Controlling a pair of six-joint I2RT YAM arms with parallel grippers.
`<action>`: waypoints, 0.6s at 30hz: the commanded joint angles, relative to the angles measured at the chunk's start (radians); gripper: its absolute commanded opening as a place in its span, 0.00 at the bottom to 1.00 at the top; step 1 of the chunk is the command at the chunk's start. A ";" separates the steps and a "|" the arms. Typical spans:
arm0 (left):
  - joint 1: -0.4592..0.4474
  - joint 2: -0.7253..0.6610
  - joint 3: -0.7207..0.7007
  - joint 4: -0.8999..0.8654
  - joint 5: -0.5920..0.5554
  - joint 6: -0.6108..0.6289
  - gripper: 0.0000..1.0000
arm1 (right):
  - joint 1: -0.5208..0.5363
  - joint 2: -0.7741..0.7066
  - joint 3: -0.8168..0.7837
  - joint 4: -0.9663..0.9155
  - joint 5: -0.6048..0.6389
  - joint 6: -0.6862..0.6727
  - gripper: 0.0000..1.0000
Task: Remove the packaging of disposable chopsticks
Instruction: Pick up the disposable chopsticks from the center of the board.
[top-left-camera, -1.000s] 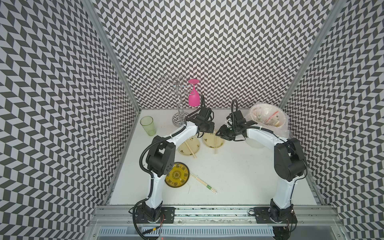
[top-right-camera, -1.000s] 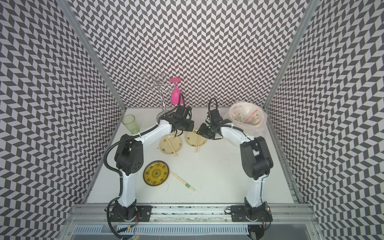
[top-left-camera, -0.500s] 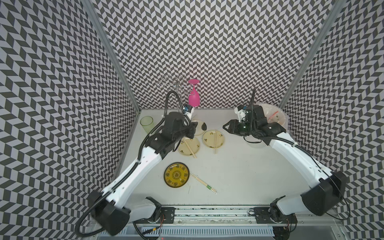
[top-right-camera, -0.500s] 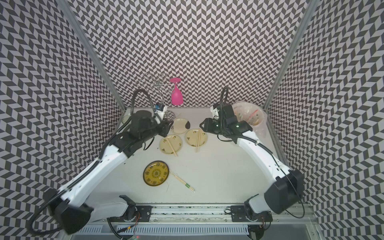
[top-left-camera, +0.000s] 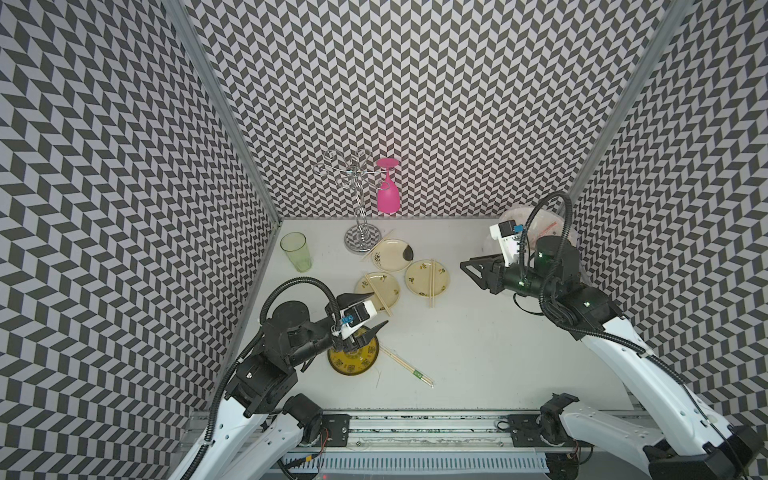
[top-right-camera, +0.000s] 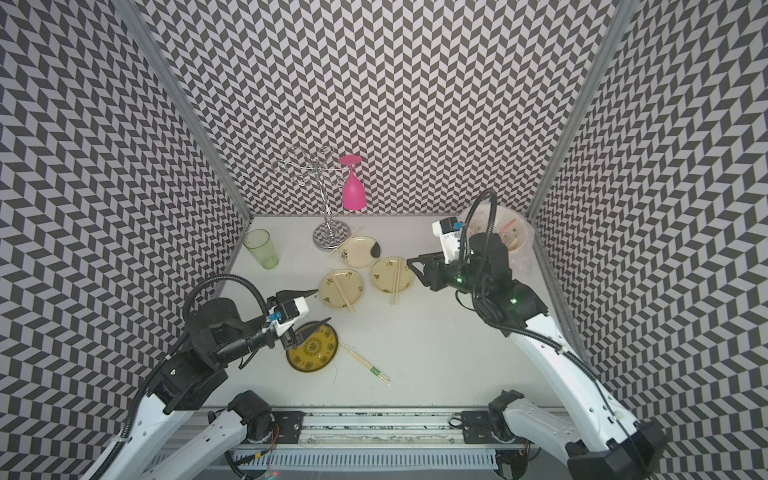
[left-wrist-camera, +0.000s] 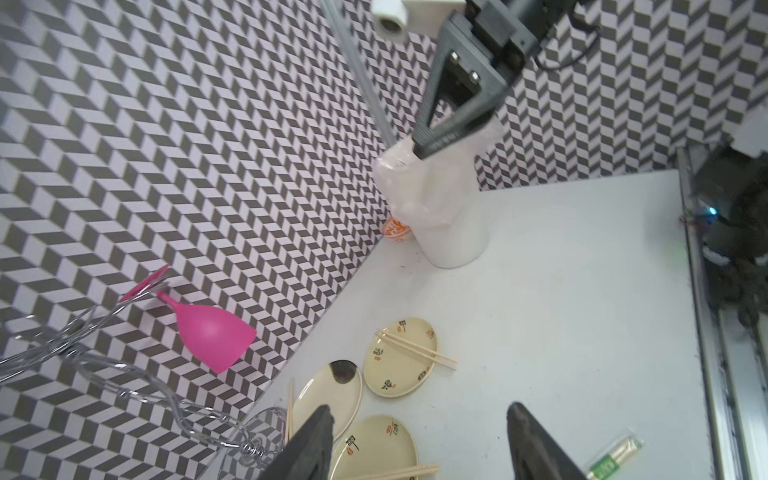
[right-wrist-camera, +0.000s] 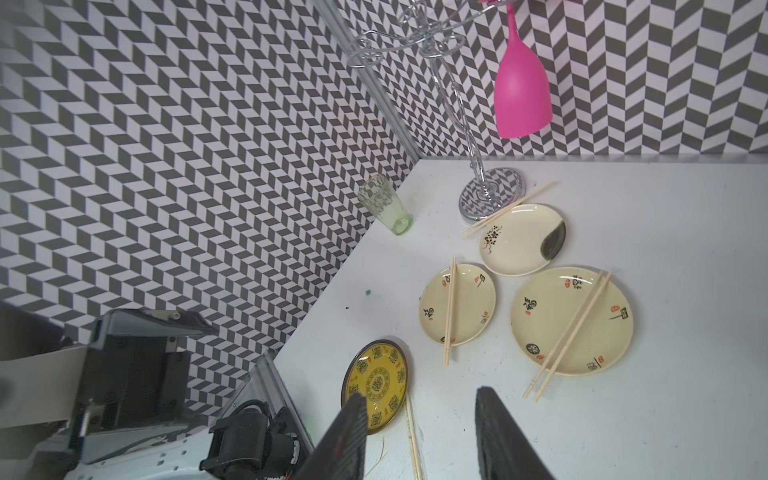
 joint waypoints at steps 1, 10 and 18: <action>-0.021 0.024 -0.031 -0.114 0.085 0.202 0.67 | 0.003 -0.050 -0.037 0.111 -0.028 -0.066 0.43; -0.280 0.246 -0.106 -0.083 -0.123 0.298 0.66 | 0.003 -0.102 -0.122 0.176 0.013 -0.063 0.43; -0.387 0.499 -0.092 -0.012 -0.175 0.307 0.59 | 0.004 -0.099 -0.129 0.190 0.014 -0.061 0.43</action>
